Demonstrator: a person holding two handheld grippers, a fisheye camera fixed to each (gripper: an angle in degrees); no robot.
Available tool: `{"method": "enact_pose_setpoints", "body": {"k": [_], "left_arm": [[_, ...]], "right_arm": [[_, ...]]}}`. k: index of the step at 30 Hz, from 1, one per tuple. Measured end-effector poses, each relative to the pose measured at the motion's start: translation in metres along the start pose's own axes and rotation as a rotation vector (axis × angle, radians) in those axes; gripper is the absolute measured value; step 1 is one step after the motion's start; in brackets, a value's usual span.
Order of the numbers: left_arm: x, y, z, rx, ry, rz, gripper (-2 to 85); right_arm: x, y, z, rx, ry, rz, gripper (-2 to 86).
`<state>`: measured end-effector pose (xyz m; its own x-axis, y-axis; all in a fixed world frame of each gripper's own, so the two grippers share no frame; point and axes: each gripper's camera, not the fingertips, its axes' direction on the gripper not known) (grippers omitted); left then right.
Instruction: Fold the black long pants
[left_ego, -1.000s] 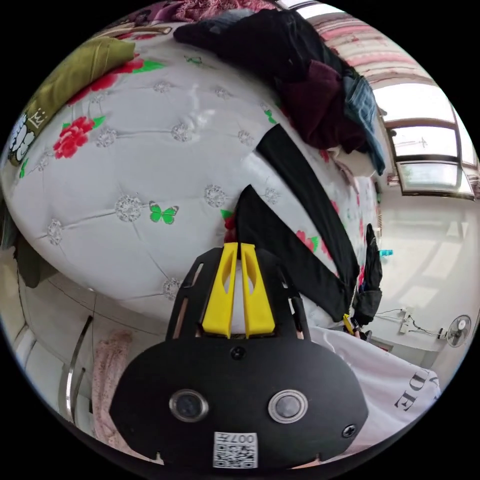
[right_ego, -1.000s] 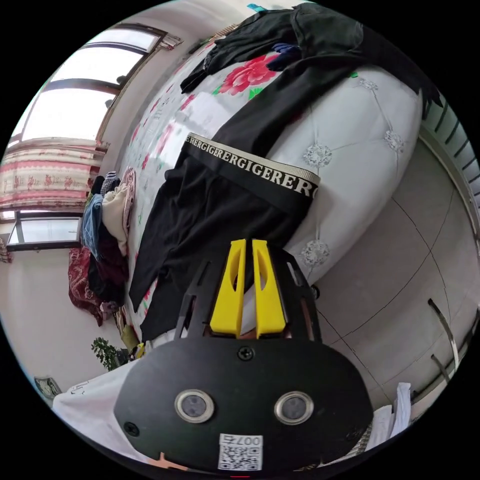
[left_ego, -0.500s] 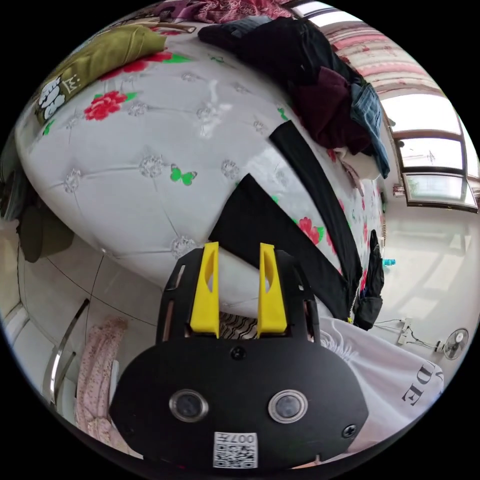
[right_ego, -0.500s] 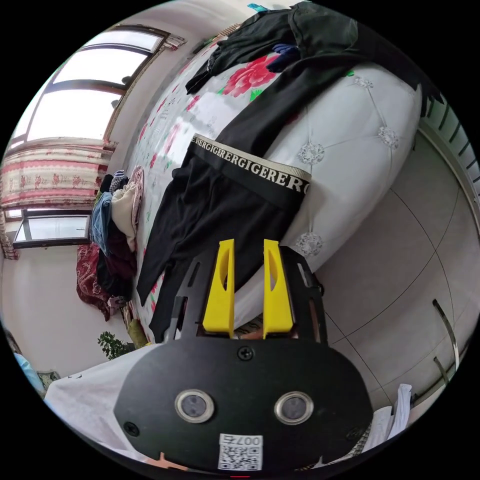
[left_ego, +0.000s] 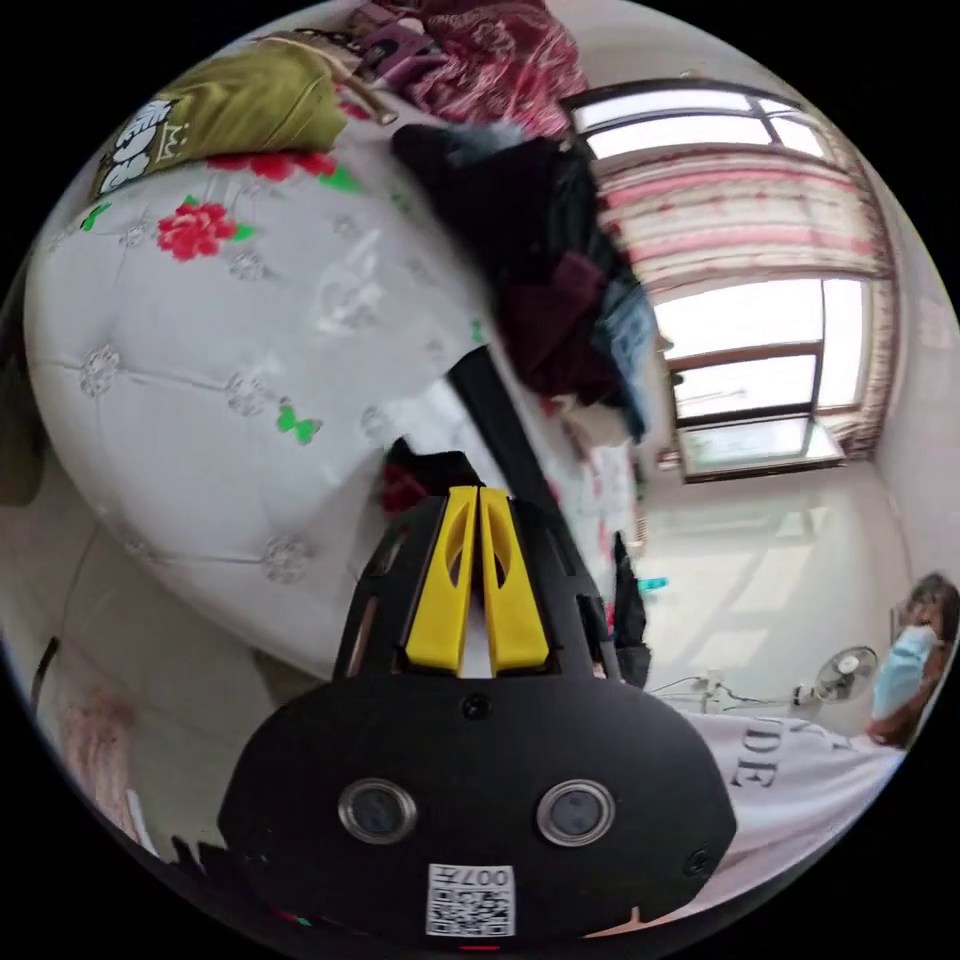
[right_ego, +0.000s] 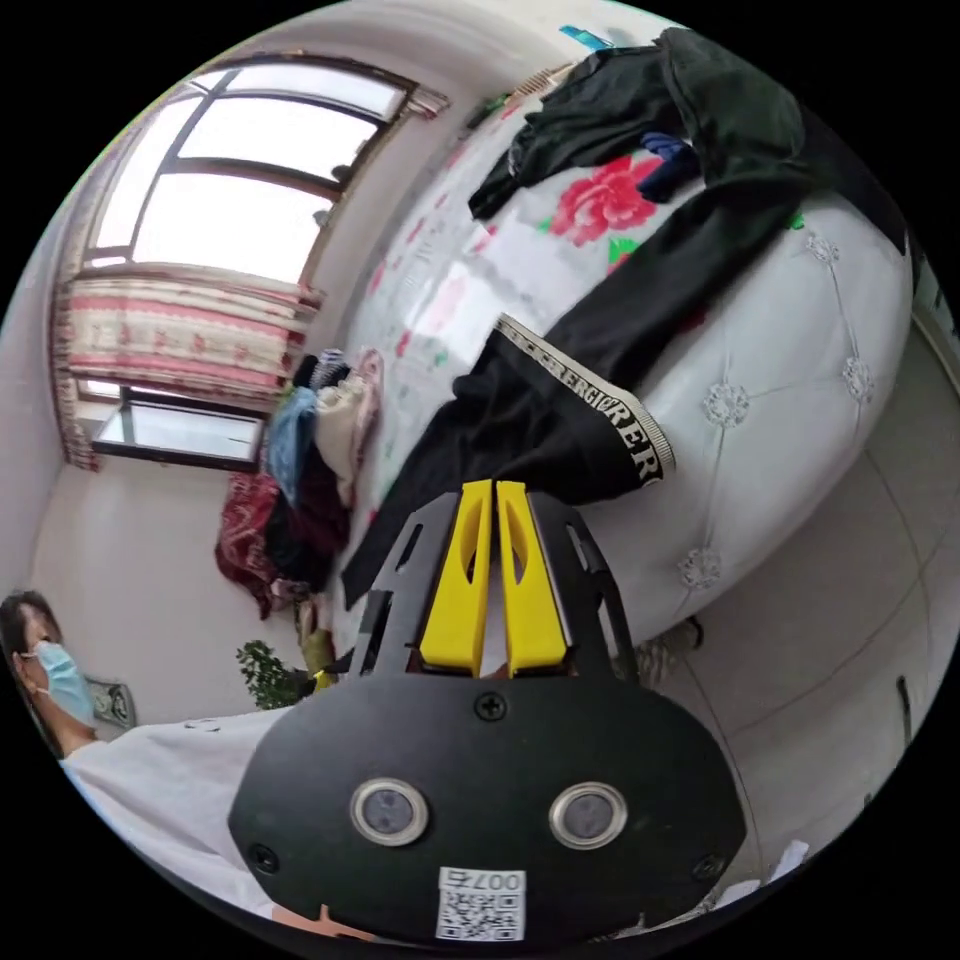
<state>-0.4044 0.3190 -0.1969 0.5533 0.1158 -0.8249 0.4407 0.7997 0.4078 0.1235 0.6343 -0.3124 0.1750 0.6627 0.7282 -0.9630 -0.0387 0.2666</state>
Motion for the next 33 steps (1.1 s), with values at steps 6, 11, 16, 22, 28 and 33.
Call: {"method": "enact_pose_setpoints", "body": {"k": [6, 11, 16, 22, 28, 33], "left_arm": [[0.002, 0.007, -0.030, 0.134, -0.008, -0.040, -1.0], [0.004, -0.015, 0.015, 0.088, -0.090, -0.109, -0.9], [0.024, -0.088, 0.118, 0.011, -0.251, -0.071, -0.4], [0.028, -0.144, 0.253, -0.018, -0.418, -0.014, 5.8], [0.034, -0.114, 0.337, -0.216, -0.586, 0.192, 8.0], [0.007, -0.056, 0.377, -0.296, -0.790, 0.361, 7.7]], "right_arm": [[-0.015, 0.002, -0.009, -0.015, -0.025, -0.041, -0.3], [-0.024, -0.017, 0.016, 0.001, -0.101, 0.000, -0.2], [-0.069, -0.076, 0.060, -0.038, -0.045, -0.078, 0.1], [-0.120, -0.164, 0.164, -0.092, 0.159, -0.181, 1.8], [-0.127, -0.182, 0.217, -0.167, 0.293, -0.246, 3.3], [-0.107, -0.145, 0.236, -0.233, 0.398, -0.282, 4.3]]}}
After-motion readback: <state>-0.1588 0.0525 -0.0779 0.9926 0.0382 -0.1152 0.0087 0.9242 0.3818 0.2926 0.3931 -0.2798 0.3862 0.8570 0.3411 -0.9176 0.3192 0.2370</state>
